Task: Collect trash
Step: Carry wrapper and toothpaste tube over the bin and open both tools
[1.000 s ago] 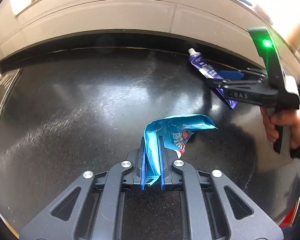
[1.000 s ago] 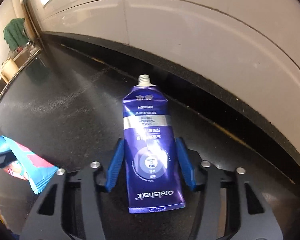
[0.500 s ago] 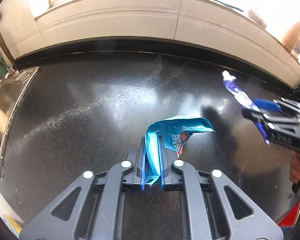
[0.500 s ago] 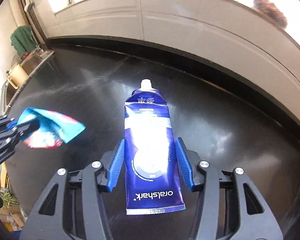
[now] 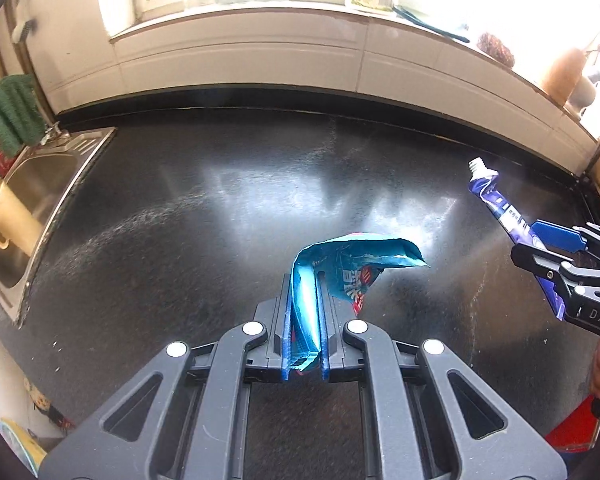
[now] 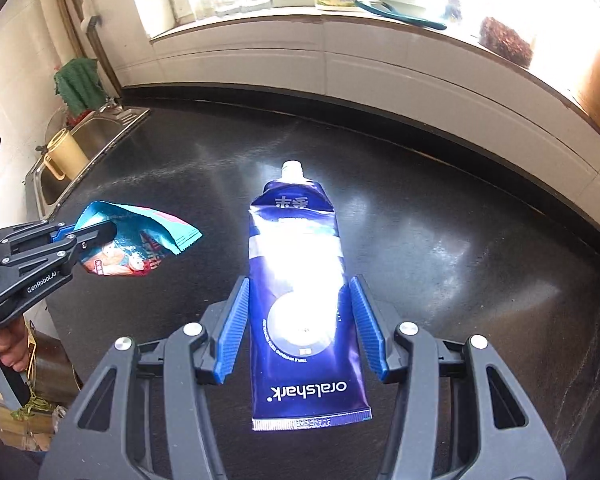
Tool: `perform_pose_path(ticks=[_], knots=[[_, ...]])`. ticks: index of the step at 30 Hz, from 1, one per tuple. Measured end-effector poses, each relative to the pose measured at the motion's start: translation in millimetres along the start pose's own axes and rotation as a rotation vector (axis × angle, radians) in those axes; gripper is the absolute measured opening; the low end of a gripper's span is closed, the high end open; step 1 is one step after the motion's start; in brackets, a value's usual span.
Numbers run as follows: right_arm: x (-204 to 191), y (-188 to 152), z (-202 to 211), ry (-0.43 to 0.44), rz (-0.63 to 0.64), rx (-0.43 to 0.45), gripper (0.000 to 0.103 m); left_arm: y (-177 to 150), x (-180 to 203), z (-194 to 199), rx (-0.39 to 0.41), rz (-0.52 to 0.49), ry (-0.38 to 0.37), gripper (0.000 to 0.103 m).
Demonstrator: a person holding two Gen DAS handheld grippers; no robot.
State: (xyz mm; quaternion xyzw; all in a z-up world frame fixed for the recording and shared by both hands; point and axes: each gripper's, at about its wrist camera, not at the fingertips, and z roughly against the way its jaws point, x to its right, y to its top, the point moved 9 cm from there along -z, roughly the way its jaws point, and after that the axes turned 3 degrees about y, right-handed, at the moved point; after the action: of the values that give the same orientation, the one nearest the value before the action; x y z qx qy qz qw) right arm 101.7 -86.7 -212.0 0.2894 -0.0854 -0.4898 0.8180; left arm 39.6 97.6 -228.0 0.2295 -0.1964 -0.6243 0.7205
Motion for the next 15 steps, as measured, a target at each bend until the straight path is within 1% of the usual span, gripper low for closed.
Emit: perform_pose_path(ticks=[3, 7, 12, 15], knots=[[-19, 5, 5, 0.018, 0.03, 0.01, 0.051, -6, -14, 14, 0.018, 0.022, 0.018, 0.009], [-62, 13, 2, 0.078, 0.097, 0.007, 0.051, -17, -43, 35, 0.042, 0.075, 0.059, 0.009], [-140, 21, -8, 0.186, 0.227, -0.011, 0.051, -50, -102, 68, 0.062, 0.184, 0.152, 0.009], [-207, 16, -13, 0.284, 0.343, -0.04, 0.051, -82, -144, 92, 0.061, 0.272, 0.223, 0.009]])
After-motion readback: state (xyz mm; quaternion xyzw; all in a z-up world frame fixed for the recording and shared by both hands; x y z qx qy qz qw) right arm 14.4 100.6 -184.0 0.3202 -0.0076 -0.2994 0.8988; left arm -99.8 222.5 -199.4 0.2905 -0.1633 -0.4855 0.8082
